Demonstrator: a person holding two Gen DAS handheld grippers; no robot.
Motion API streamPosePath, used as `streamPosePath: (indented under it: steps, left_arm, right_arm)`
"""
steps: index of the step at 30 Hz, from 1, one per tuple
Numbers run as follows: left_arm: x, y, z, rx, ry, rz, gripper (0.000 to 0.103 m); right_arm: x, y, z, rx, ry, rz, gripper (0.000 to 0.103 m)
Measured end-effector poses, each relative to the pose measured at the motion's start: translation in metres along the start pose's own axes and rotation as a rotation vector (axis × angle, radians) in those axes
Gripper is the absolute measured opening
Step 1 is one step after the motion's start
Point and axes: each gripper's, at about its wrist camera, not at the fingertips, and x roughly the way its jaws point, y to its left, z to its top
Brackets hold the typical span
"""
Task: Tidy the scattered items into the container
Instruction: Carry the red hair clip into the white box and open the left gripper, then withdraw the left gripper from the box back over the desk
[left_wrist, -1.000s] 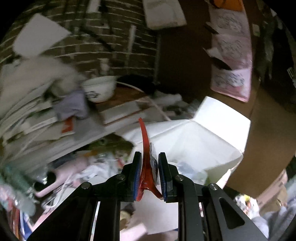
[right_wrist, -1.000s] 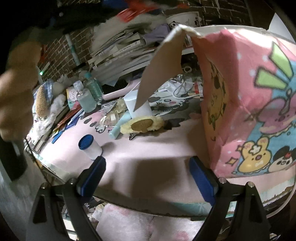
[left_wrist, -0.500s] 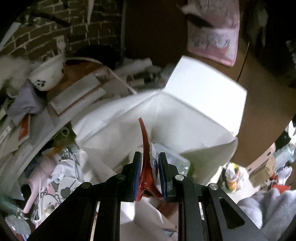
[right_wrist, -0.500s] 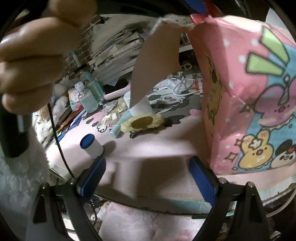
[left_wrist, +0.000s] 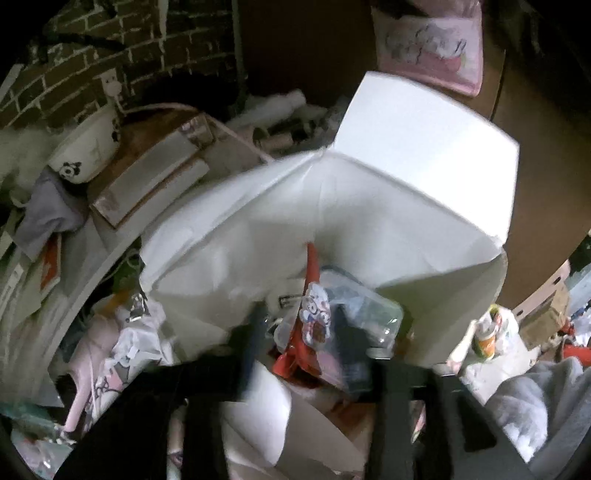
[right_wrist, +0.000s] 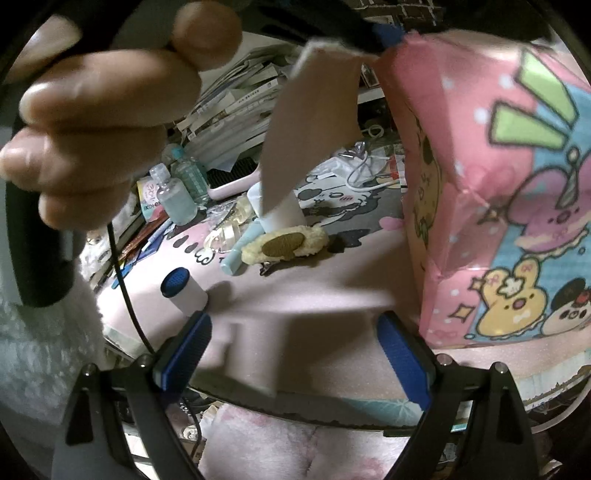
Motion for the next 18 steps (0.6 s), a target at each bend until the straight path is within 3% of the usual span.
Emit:
streamPosePath:
  steps: [1, 5, 7, 12, 18]
  left_arm:
    - [-0.008, 0.001, -0.001, -0.004, -0.038, 0.003, 0.076]
    - [-0.040, 0.011, -0.009, -0.034, -0.155, -0.010, 0.087]
    - [-0.050, 0.018, -0.015, -0.063, -0.183, 0.022, 0.093]
    - [-0.078, 0.045, -0.050, -0.207, -0.263, 0.186, 0.095]
    - [-0.105, 0.076, -0.115, -0.403, -0.332, 0.378, 0.096]
  right_arm:
    - [0.000, 0.000, 0.000, -0.002, -0.001, -0.001, 0.090]
    - [-0.001, 0.004, -0.001, -0.024, -0.006, -0.018, 0.090]
    - [-0.001, 0.005, -0.001, -0.036, -0.012, -0.024, 0.090]
    - [-0.002, 0.015, -0.007, -0.079, -0.022, -0.025, 0.090]
    - [0.014, 0.030, -0.010, -0.125, -0.025, -0.018, 0.090]
